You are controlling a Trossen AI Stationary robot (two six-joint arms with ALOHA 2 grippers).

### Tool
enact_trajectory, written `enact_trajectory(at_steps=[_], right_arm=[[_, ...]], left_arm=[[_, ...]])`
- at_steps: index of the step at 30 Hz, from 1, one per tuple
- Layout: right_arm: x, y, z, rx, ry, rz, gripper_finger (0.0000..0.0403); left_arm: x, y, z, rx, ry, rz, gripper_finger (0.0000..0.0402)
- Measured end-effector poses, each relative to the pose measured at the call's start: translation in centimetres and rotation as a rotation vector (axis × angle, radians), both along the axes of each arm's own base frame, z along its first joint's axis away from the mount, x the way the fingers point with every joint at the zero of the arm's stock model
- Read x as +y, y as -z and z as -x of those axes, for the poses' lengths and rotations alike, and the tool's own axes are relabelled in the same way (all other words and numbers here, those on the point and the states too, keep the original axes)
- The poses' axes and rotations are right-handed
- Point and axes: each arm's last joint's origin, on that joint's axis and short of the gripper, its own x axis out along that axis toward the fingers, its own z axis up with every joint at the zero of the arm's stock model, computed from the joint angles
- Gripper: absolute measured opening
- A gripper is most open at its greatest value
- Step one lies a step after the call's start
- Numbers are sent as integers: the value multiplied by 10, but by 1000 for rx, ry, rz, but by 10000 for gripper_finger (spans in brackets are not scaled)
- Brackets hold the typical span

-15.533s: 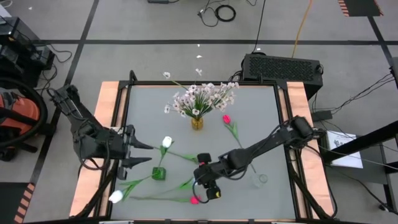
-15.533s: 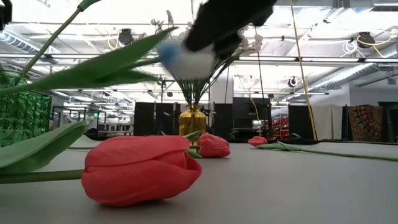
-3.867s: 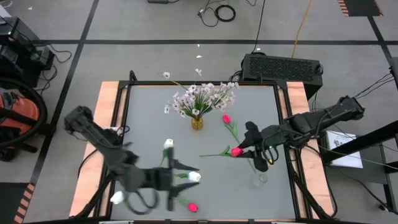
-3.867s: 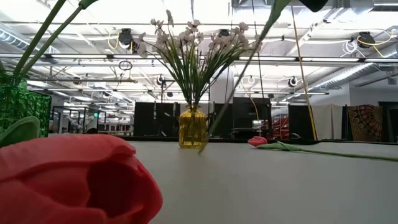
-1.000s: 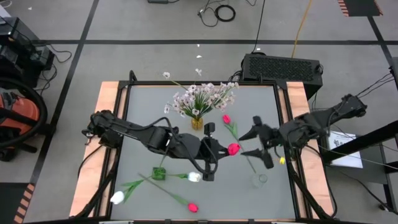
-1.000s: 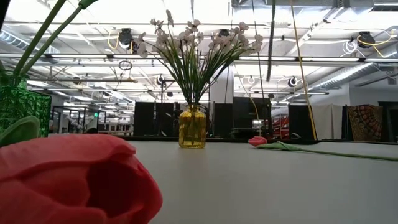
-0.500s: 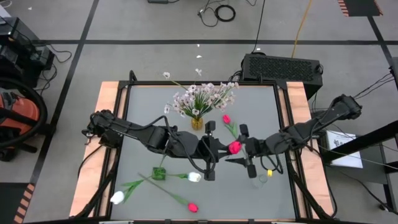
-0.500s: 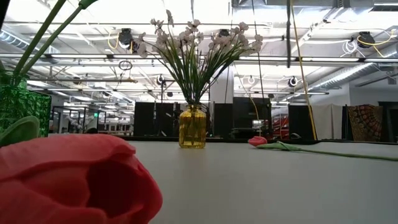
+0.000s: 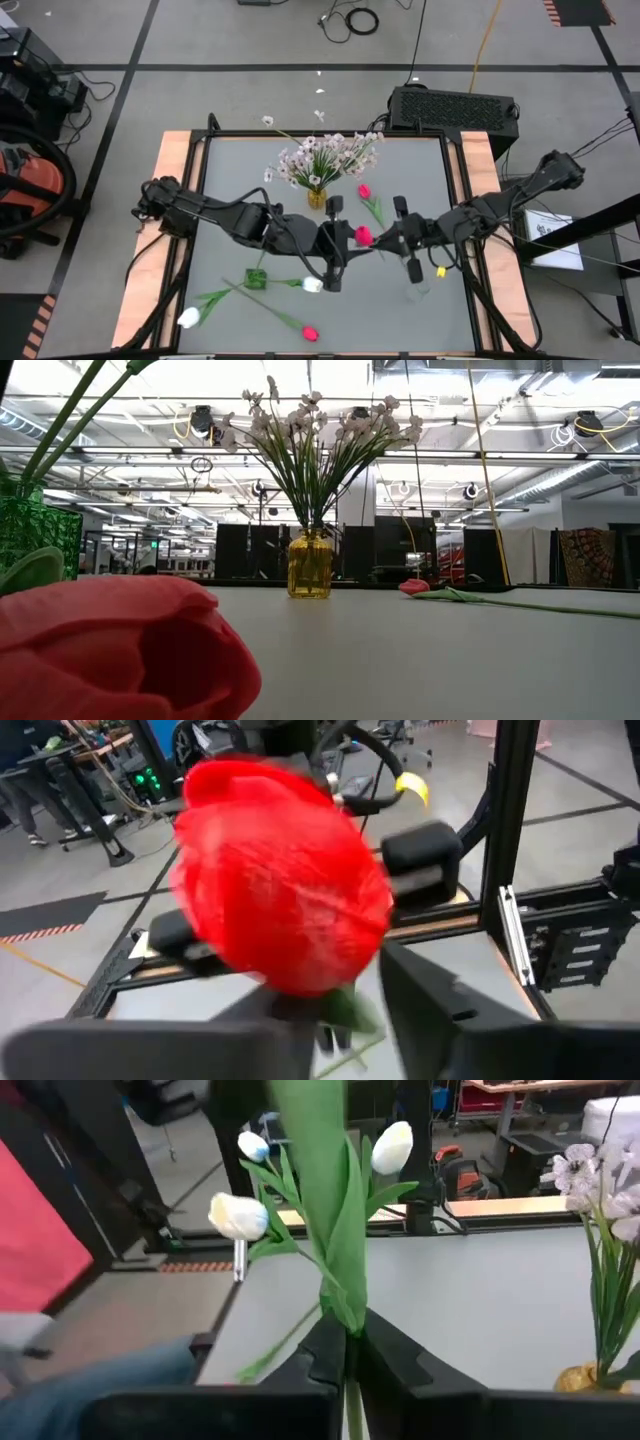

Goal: Sort flowers into vase by color
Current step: Put the center red flower into the transparent vase

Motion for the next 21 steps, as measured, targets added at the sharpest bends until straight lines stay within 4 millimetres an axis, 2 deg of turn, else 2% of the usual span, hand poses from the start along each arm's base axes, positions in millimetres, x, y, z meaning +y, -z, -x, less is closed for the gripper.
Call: enact_trajectory(at_steps=[5, 9, 16, 21], right_arm=[[2, -6, 16, 10, -18, -63, 4], [7, -12, 32, 10, -70, -110, 3], [13, -15, 62, 53, -105, -189, 3], [21, -12, 77, 74, -67, -174, 3]], left_arm=[[-9, -14, 21, -20, -93, -10, 205], [-24, -25, 43, -23, -79, -22, 249], [-66, -36, 76, -45, 69, -12, 257], [-97, -26, 91, -22, 158, -26, 258]])
